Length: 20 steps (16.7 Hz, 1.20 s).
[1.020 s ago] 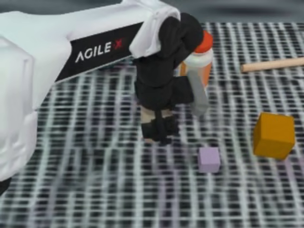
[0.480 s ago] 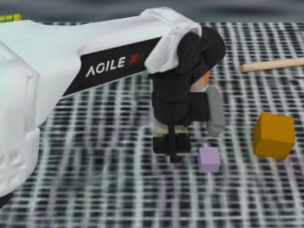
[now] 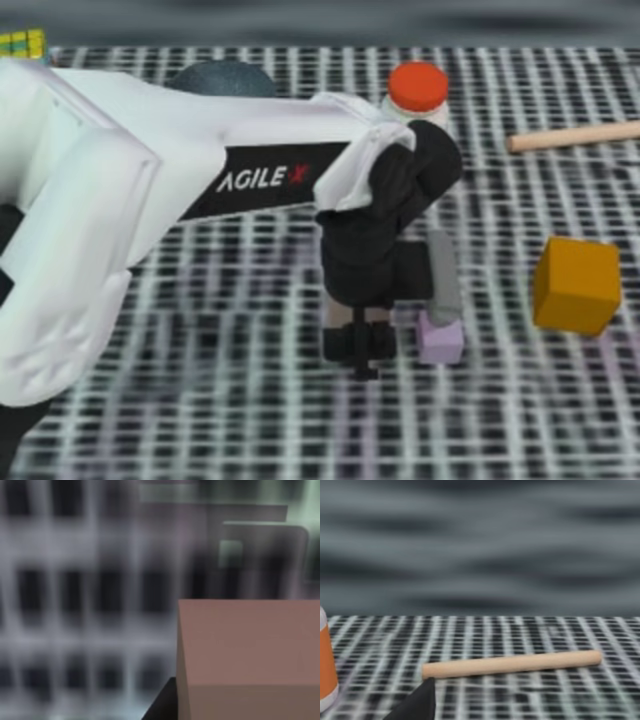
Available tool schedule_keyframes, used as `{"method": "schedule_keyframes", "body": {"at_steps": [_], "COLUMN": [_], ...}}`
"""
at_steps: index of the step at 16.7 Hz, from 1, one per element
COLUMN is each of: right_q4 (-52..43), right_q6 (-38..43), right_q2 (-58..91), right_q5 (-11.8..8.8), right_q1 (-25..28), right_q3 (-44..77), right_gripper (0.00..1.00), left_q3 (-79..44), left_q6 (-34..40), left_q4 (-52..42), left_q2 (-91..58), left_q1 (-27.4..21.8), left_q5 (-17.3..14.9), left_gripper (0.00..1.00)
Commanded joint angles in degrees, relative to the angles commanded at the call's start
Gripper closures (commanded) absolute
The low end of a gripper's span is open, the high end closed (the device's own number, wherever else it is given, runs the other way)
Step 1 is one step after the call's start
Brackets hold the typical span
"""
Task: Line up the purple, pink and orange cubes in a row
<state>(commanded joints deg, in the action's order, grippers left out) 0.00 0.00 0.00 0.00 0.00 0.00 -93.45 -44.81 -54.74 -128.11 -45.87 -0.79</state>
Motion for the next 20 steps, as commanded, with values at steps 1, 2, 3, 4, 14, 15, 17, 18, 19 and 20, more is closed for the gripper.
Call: {"method": "schedule_keyframes", "body": {"at_steps": [1, 2, 3, 4, 14, 15, 17, 18, 19, 20], "right_q4": [0.00, 0.00, 0.00, 0.00, 0.00, 0.00, 0.00, 0.00, 0.00, 0.00], "right_q6": [0.00, 0.00, 0.00, 0.00, 0.00, 0.00, 0.00, 0.00, 0.00, 0.00], "right_q2": [0.00, 0.00, 0.00, 0.00, 0.00, 0.00, 0.00, 0.00, 0.00, 0.00], "right_q5": [0.00, 0.00, 0.00, 0.00, 0.00, 0.00, 0.00, 0.00, 0.00, 0.00], "right_q1": [0.00, 0.00, 0.00, 0.00, 0.00, 0.00, 0.00, 0.00, 0.00, 0.00], "right_q3": [0.00, 0.00, 0.00, 0.00, 0.00, 0.00, 0.00, 0.00, 0.00, 0.00], "right_gripper": [0.00, 0.00, 0.00, 0.00, 0.00, 0.00, 0.00, 0.00, 0.00, 0.00], "left_q3": [0.25, 0.25, 0.25, 0.25, 0.25, 0.25, 0.25, 0.25, 0.25, 0.25], "left_q6": [-0.01, -0.01, -0.01, -0.01, -0.01, -0.01, -0.01, -0.01, -0.01, -0.01], "left_q4": [0.31, 0.31, 0.31, 0.31, 0.31, 0.31, 0.31, 0.31, 0.31, 0.31], "left_q2": [-0.12, -0.12, -0.12, -0.12, -0.12, -0.12, -0.12, -0.12, -0.12, -0.12], "left_q1": [-0.02, -0.02, -0.02, -0.02, -0.02, -0.02, -0.02, -0.02, -0.02, -0.02], "left_q5": [0.00, 0.00, 0.00, 0.00, 0.00, 0.00, 0.00, 0.00, 0.00, 0.00], "left_gripper": [1.00, 1.00, 1.00, 1.00, 0.25, 0.17, 0.02, 0.00, 0.00, 0.00]}}
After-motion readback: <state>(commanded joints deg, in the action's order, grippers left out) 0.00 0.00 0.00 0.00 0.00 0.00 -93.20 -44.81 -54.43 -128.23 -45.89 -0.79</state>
